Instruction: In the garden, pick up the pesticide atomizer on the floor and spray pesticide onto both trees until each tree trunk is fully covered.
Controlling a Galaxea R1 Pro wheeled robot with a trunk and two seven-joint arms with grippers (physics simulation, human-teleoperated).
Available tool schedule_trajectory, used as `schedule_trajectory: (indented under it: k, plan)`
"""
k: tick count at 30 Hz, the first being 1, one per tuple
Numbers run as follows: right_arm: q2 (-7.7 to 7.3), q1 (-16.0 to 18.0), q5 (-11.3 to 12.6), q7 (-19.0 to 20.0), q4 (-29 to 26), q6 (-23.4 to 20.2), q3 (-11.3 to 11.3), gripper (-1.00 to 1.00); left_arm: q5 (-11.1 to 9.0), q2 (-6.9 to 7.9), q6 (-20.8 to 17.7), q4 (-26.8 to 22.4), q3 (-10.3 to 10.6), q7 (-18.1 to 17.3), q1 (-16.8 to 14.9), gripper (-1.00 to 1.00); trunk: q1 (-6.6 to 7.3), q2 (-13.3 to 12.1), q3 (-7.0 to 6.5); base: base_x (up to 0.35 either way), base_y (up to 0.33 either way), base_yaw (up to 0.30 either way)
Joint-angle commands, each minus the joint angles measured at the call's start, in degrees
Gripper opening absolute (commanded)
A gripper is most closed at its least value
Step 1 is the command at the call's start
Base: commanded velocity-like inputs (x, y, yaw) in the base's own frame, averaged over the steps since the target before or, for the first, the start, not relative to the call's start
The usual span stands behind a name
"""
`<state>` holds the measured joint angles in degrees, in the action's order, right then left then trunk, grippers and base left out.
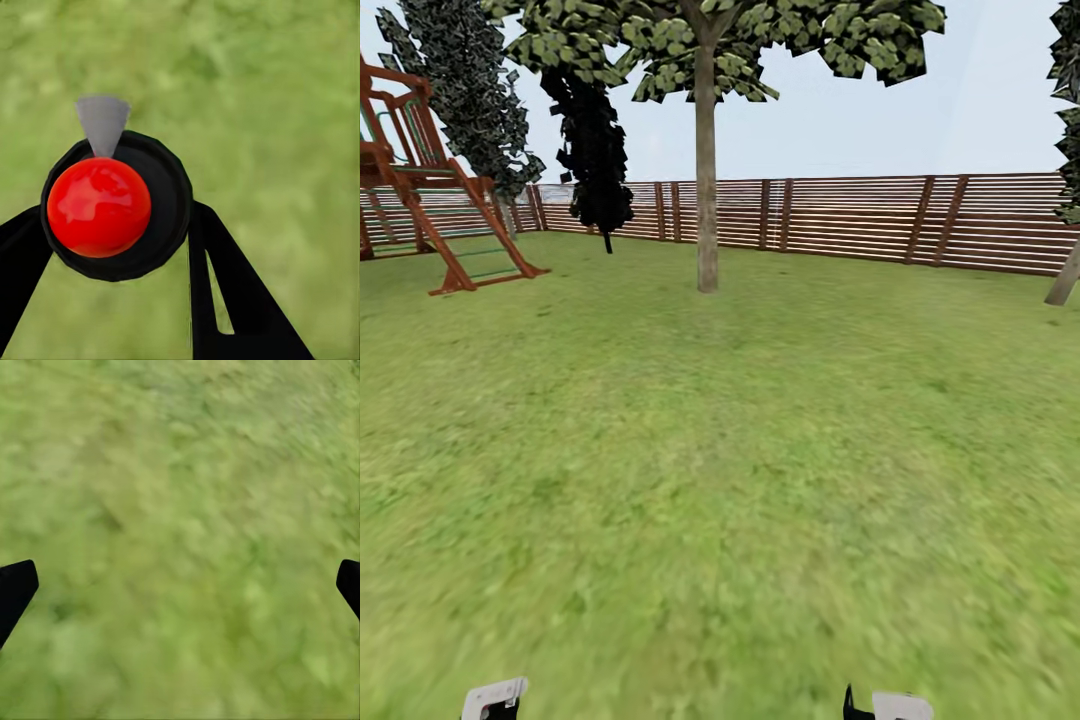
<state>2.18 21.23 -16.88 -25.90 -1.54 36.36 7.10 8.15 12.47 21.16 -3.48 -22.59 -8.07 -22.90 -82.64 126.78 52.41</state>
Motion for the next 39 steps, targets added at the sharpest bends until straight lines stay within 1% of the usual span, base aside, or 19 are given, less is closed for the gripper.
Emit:
schedule_trajectory:
  k: [1, 20, 27, 31, 34, 39]
  plan:
    - [0.02, 0.0, -0.6, -0.3, 0.0, 0.1, 0.5, 1.00, 0.5, 0.01, 0.2, 0.1, -0.5, -0.2, 0.0, -1.00, -0.03, 0.0, 0.05, 0.338, 0.000, 0.000]
    - [0.02, 0.0, -0.6, -0.3, 0.0, 0.1, 0.5, 1.00, 0.6, 0.01, 0.2, 0.1, -0.4, -0.2, 0.0, -1.00, -0.03, 0.0, 0.05, 0.338, 0.000, 0.000]
    - [0.08, 0.0, -0.6, -0.2, 0.0, 0.1, 0.5, 1.00, 0.9, -0.63, 0.2, 0.1, -0.3, -0.3, 0.0, -1.00, -0.03, 0.0, 0.05, 0.338, 0.000, 0.000]
    - [0.11, 0.0, -0.4, -0.2, -0.8, 0.2, 0.6, 1.00, 0.9, -0.68, 0.2, 0.1, -0.3, -0.3, 0.0, -1.00, -0.03, 0.0, 0.05, 0.338, 0.000, 0.000]
    - [0.00, 0.1, -0.4, -0.3, -3.0, 0.3, 0.7, 1.00, 0.9, -0.76, 0.2, 0.1, -0.3, -0.3, 0.0, -1.00, -0.03, 0.0, 0.05, 0.338, 0.000, 0.000]
    - [0.06, 0.1, -0.4, -0.3, -3.8, 0.3, 0.6, 1.00, 0.9, -0.78, 0.2, 0.1, -0.3, -0.3, 0.0, -1.00, -0.03, 0.0, 0.05, 0.338, 0.000, 0.000]
